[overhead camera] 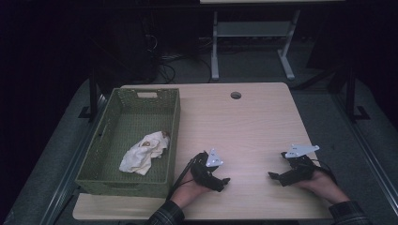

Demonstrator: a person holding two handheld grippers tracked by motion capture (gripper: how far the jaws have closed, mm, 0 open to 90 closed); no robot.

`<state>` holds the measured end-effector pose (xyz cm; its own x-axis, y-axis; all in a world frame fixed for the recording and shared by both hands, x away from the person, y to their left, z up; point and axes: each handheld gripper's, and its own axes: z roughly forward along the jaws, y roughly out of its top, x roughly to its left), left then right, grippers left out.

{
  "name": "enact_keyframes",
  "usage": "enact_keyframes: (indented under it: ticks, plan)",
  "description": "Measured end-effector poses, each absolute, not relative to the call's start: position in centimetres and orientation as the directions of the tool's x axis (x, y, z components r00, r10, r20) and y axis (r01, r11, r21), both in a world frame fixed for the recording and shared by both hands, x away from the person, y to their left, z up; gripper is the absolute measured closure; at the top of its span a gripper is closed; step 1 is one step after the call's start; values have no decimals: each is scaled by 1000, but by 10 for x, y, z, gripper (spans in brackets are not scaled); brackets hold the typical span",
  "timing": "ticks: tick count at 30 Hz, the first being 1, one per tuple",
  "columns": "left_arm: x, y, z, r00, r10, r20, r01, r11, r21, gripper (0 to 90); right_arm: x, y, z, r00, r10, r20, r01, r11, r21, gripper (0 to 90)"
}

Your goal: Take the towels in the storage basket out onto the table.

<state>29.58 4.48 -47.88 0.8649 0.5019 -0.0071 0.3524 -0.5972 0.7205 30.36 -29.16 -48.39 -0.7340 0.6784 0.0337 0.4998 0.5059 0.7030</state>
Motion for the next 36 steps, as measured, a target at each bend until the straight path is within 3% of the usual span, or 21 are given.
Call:
enact_keyframes:
  ticks: [36]
  plan:
    - [296, 49, -464, 841, 541, 0, 393, -611, 687, 131, 304, -292, -484, -733, 679, 34, 500, 505, 704, 4]
